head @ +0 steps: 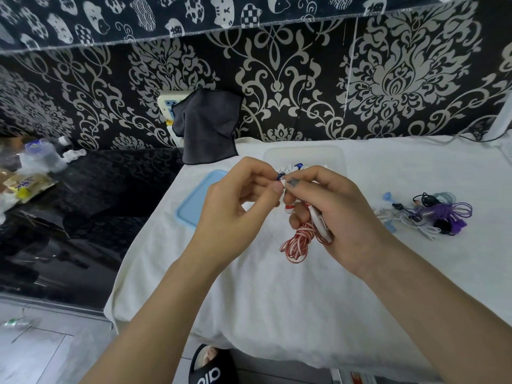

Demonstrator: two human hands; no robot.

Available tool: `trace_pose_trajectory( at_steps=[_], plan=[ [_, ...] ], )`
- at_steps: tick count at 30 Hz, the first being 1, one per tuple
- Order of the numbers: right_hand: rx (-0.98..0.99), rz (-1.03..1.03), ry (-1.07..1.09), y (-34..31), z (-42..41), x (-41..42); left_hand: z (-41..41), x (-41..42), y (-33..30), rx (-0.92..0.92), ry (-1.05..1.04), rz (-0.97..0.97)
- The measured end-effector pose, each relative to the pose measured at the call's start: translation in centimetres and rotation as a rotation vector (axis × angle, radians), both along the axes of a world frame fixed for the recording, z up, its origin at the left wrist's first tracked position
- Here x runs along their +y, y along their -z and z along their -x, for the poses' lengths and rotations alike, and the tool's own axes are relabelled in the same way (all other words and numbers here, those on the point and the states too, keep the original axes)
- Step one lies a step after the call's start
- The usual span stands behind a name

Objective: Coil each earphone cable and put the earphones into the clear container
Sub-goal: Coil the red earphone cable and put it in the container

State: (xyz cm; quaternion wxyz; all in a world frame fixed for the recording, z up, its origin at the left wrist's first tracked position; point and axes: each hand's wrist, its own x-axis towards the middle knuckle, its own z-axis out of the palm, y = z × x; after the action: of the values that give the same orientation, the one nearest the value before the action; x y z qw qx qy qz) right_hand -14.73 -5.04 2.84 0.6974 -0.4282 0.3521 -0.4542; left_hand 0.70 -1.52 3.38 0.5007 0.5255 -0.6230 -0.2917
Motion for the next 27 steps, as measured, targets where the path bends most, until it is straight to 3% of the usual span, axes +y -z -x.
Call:
trace_pose_trajectory(
  at_steps=[7, 14, 27],
  plan=[
    [-0.007, 0.005, 0.012, 0.1, 0.3, -0.1, 0.1, -0.4, 0.0, -0.009, -0.007, 0.016],
    [0.010, 0.043, -0.006, 0.3, 0.8, -0.3, 0.3, -0.6, 0.2, 0.002, 0.004, -0.103],
    [0.028, 0.068, 0.008, 0.3, 0.9, -0.2, 1.1, -0.8, 0.1, 0.126, -0.075, -0.050]
  ],
)
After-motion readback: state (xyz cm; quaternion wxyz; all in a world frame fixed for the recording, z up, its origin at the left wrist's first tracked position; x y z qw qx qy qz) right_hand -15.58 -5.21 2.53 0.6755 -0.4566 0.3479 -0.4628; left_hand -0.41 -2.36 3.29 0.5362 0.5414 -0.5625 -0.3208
